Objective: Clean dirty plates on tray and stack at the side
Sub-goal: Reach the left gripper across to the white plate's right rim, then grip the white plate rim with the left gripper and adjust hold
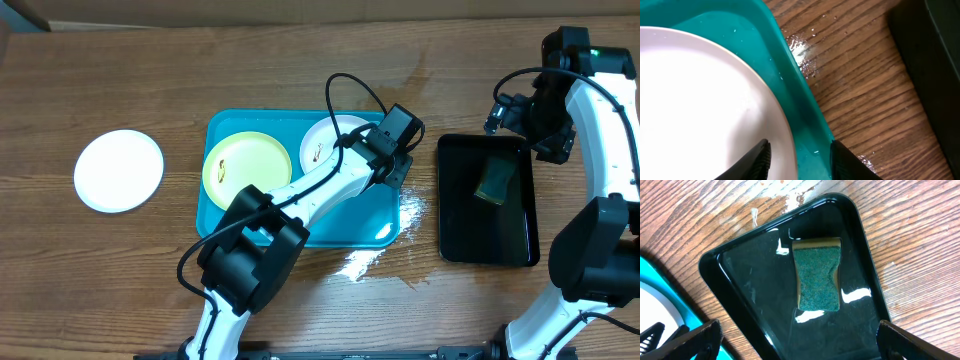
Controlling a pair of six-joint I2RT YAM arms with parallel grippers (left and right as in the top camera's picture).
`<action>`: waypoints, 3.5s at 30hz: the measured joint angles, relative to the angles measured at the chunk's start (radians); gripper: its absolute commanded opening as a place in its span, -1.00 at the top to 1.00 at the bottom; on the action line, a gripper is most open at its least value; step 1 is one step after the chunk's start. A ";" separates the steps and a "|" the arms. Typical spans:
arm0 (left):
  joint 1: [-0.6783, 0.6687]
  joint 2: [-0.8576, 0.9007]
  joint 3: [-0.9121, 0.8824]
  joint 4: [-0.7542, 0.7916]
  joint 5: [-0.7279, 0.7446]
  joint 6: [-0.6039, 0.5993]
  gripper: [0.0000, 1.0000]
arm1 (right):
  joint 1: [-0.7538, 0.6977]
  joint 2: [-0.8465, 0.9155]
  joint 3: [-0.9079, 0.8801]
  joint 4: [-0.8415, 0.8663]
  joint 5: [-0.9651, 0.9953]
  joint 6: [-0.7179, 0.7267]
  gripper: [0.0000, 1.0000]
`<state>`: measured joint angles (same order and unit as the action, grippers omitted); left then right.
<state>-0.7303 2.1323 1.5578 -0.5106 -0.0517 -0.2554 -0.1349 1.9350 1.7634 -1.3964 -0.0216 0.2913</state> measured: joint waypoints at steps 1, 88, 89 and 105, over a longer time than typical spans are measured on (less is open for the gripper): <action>0.000 0.000 0.000 -0.001 -0.003 0.000 0.22 | 0.000 0.000 0.000 0.000 0.000 0.000 -1.00; 0.251 -0.164 -0.142 -0.516 0.193 -0.345 0.15 | 0.000 0.000 0.000 0.000 0.000 0.000 -1.00; 0.251 -0.164 -0.142 -0.517 0.188 -0.357 0.14 | 0.000 0.000 0.000 0.000 0.000 0.000 -1.00; 0.122 -0.234 -0.144 -0.050 -0.051 -0.497 0.12 | 0.000 0.000 0.000 0.000 0.000 0.000 -1.00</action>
<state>-0.6086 1.8984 1.4136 -0.5606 -0.1024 -0.7525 -0.1349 1.9350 1.7634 -1.3964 -0.0219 0.2909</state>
